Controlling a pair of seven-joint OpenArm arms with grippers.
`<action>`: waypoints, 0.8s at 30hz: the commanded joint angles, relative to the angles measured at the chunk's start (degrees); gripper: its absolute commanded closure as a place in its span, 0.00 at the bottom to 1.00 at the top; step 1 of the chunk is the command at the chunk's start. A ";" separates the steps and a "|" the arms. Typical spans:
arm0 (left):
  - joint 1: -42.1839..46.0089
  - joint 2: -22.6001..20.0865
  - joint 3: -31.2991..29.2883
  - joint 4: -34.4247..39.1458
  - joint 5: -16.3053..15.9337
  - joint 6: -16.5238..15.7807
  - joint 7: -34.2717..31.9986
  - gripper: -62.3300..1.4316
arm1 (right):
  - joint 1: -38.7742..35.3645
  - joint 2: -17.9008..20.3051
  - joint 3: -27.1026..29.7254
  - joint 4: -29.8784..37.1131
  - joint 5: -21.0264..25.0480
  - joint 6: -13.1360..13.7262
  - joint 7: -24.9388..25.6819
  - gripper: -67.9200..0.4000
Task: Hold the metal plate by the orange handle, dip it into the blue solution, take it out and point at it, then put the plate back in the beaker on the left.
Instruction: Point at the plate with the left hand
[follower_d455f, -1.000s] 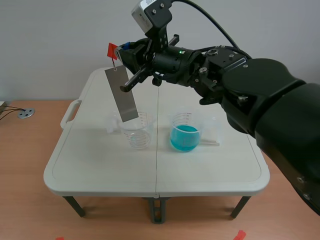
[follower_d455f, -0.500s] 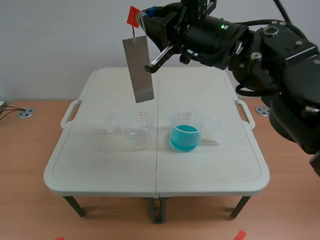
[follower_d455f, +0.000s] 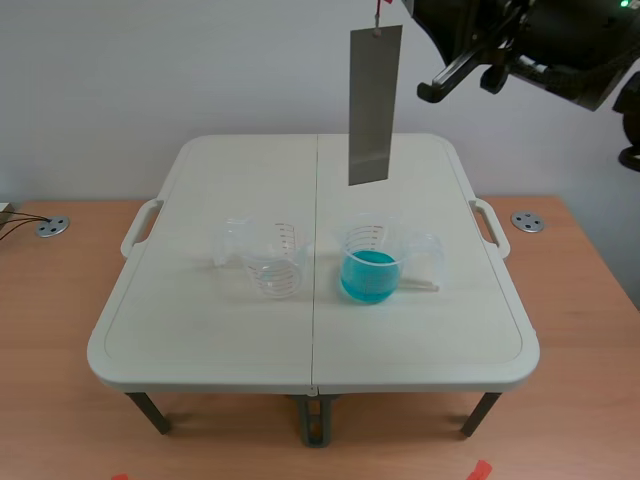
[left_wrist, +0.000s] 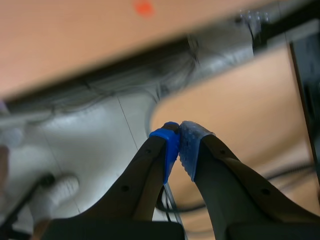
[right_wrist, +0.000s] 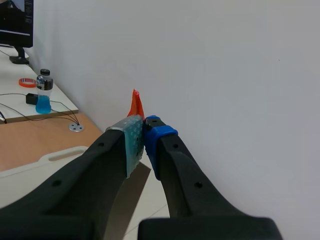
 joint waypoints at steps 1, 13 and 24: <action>0.11 -2.38 -1.92 3.34 -1.92 -0.09 -0.31 0.95 | 0.79 1.66 1.27 0.61 2.14 0.46 0.94 0.97; -6.60 -9.35 -7.02 22.67 -9.33 -5.95 -0.33 0.95 | -1.20 5.11 5.22 0.39 4.59 0.92 -0.39 0.97; -28.83 -4.07 4.22 22.93 -7.80 -12.33 5.18 0.95 | -1.20 4.90 5.16 -0.07 4.63 1.51 -1.05 0.97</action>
